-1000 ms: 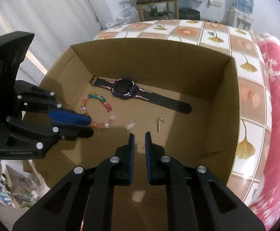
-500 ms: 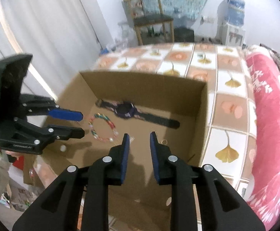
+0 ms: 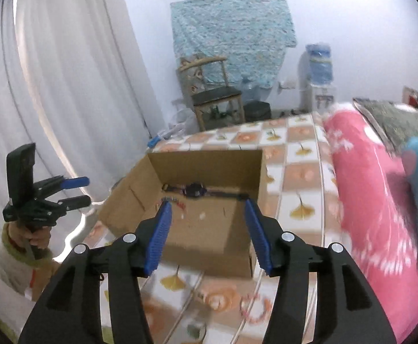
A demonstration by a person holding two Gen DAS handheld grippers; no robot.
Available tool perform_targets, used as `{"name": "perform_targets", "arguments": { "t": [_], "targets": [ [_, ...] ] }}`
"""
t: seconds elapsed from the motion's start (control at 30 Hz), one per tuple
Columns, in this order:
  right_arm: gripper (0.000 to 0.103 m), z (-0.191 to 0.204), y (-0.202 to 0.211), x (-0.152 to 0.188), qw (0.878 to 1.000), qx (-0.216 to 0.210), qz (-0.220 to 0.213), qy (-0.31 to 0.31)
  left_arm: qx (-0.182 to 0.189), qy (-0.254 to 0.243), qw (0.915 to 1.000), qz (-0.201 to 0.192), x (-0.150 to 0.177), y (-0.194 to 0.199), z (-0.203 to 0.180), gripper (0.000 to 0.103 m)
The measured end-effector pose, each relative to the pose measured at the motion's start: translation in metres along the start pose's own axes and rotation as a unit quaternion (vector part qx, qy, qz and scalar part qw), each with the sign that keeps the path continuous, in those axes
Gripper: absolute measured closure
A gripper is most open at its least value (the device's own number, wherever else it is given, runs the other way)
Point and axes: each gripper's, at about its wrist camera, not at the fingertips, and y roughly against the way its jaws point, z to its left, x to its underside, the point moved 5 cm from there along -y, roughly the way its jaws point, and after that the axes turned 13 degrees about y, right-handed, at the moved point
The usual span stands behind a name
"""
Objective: Organize jewelry
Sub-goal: 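Move the left tool to the gold butterfly earring while the right tool approaches the small gold charm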
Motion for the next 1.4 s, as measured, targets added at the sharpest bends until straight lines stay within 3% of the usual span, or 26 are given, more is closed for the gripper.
{"name": "perform_targets", "arguments": {
  "t": [0.1,0.23,0.3,0.43,0.6,0.83,1.03,1.3,1.4],
  "targets": [
    [0.051,0.008,0.005,0.031,1.000,0.014,0.010,-0.011,0.000,0.035,0.9993,0.009,0.027,0.003,0.013,0.026],
    [0.051,0.027,-0.009,0.078,0.999,0.019,0.042,-0.025,-0.041,0.050,0.9978,0.016,0.067,0.000,0.028,0.026],
    [0.051,0.034,-0.021,0.097,0.997,0.012,0.062,-0.041,-0.066,0.043,0.9968,0.016,0.085,-0.004,0.029,0.026],
    [0.051,0.050,-0.054,0.129,0.991,-0.015,0.105,-0.076,-0.077,0.040,0.9961,0.014,0.107,-0.013,0.023,0.026],
    [0.051,0.070,-0.065,0.137,0.992,0.005,0.117,-0.051,-0.050,0.053,0.9969,0.030,0.125,-0.031,0.007,0.026],
    [0.051,0.074,-0.069,0.135,0.992,0.013,0.117,-0.052,-0.056,-0.015,0.9979,0.027,0.132,-0.052,-0.024,0.028],
    [0.051,0.069,-0.076,0.133,0.991,0.013,0.117,-0.064,-0.040,-0.024,0.9979,0.046,0.133,-0.071,-0.037,0.047],
    [0.051,0.062,-0.090,0.134,0.990,-0.001,0.116,-0.077,-0.048,-0.016,0.9952,0.084,0.134,-0.095,-0.034,0.077],
    [0.051,0.059,-0.094,0.135,0.990,-0.006,0.117,-0.082,-0.040,-0.007,0.9940,0.101,0.133,-0.100,-0.032,0.079]
  ]
}}
